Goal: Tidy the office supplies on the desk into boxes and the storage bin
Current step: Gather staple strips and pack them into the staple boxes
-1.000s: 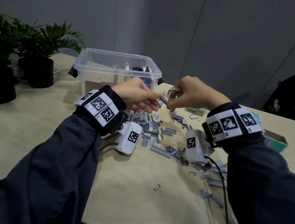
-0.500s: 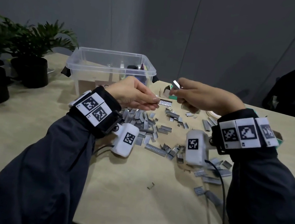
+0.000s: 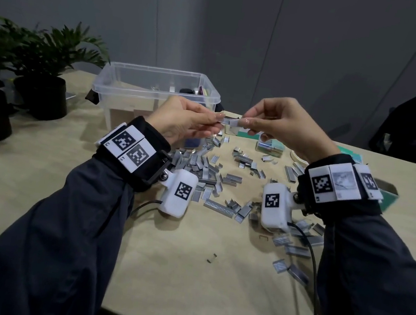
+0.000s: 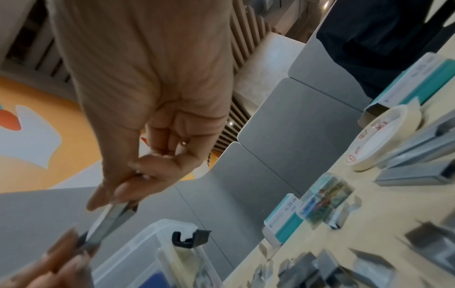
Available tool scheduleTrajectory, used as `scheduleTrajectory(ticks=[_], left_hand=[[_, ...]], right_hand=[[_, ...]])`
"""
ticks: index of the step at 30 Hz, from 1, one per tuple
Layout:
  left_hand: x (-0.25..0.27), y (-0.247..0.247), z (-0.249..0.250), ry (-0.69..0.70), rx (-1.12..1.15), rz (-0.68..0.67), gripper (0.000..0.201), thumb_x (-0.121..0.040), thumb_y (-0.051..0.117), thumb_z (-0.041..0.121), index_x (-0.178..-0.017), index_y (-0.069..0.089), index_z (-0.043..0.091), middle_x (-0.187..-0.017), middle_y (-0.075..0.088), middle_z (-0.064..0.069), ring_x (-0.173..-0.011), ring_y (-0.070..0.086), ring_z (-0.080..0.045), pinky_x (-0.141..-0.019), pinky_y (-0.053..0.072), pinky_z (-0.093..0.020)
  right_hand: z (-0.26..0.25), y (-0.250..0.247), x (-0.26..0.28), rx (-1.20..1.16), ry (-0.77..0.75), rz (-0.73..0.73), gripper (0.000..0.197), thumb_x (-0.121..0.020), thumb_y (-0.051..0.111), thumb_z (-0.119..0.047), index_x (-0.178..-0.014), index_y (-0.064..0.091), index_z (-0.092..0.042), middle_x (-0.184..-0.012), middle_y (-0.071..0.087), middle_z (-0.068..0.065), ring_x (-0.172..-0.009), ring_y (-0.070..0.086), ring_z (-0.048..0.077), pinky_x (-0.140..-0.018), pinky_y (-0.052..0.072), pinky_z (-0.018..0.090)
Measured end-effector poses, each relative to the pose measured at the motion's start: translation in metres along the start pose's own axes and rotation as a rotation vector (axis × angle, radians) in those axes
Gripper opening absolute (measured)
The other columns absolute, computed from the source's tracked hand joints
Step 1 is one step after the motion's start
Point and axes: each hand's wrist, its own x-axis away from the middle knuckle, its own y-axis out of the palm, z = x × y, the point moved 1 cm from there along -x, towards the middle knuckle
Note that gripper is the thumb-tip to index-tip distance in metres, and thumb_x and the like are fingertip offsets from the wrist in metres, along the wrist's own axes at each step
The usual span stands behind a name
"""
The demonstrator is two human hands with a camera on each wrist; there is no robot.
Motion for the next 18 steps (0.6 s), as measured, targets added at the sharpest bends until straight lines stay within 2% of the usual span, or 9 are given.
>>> scheduleTrajectory(ticks=[4, 7, 9, 12, 15, 18], left_hand=[[0.000, 0.003, -0.001, 0.011, 0.023, -0.010, 0.028, -0.068, 0.073, 0.013, -0.090, 0.069, -0.004, -0.073, 0.073, -0.011, -0.060, 0.068, -0.010, -0.057, 0.055, -0.014], [-0.001, 0.002, -0.002, 0.015, 0.052, 0.012, 0.013, -0.079, 0.069, 0.003, -0.089, 0.068, -0.004, -0.073, 0.072, -0.011, -0.061, 0.068, -0.011, -0.056, 0.055, -0.014], [-0.002, 0.000, -0.002, 0.011, 0.064, 0.019, 0.010, -0.083, 0.067, 0.001, -0.090, 0.068, -0.005, -0.074, 0.073, -0.012, -0.062, 0.069, -0.011, -0.056, 0.055, -0.015], [-0.002, -0.001, -0.002, 0.010, 0.057, 0.010, 0.013, -0.082, 0.068, 0.003, -0.092, 0.068, -0.005, -0.077, 0.073, -0.012, -0.064, 0.069, -0.011, -0.059, 0.056, -0.015], [-0.001, 0.000, -0.002, 0.017, 0.045, 0.008, 0.011, -0.083, 0.067, 0.002, -0.092, 0.068, -0.005, -0.077, 0.073, -0.013, -0.063, 0.069, -0.012, -0.058, 0.056, -0.015], [-0.001, -0.001, -0.001, 0.017, 0.051, 0.013, 0.014, -0.082, 0.068, 0.003, -0.092, 0.068, -0.006, -0.077, 0.073, -0.013, -0.063, 0.069, -0.011, -0.057, 0.056, -0.015]], right_hand=[[0.005, 0.005, -0.002, -0.043, -0.023, 0.037, 0.016, -0.083, 0.074, -0.011, -0.089, 0.066, 0.001, -0.083, 0.070, 0.013, -0.066, 0.067, 0.006, -0.058, 0.052, 0.015], [0.009, 0.007, -0.004, -0.125, -0.009, 0.042, 0.020, -0.089, 0.067, -0.008, -0.100, 0.067, 0.007, -0.096, 0.070, 0.022, -0.074, 0.070, 0.011, -0.066, 0.056, 0.018], [0.011, 0.007, -0.005, -0.193, 0.007, 0.035, 0.019, -0.090, 0.064, -0.006, -0.104, 0.067, 0.007, -0.096, 0.070, 0.020, -0.078, 0.070, 0.013, -0.070, 0.057, 0.020], [0.013, 0.005, -0.005, -0.293, 0.004, 0.078, 0.015, -0.090, 0.063, -0.001, -0.103, 0.066, 0.005, -0.085, 0.072, 0.012, -0.078, 0.072, 0.013, -0.073, 0.058, 0.020], [0.013, 0.002, -0.005, -0.346, 0.011, 0.122, 0.015, -0.090, 0.063, -0.003, -0.103, 0.065, 0.005, -0.083, 0.071, 0.009, -0.076, 0.071, 0.011, -0.071, 0.057, 0.018], [0.013, -0.001, -0.004, -0.398, 0.011, 0.093, 0.011, -0.091, 0.064, -0.010, -0.098, 0.068, -0.003, -0.083, 0.071, 0.004, -0.077, 0.069, 0.009, -0.068, 0.055, 0.017]])
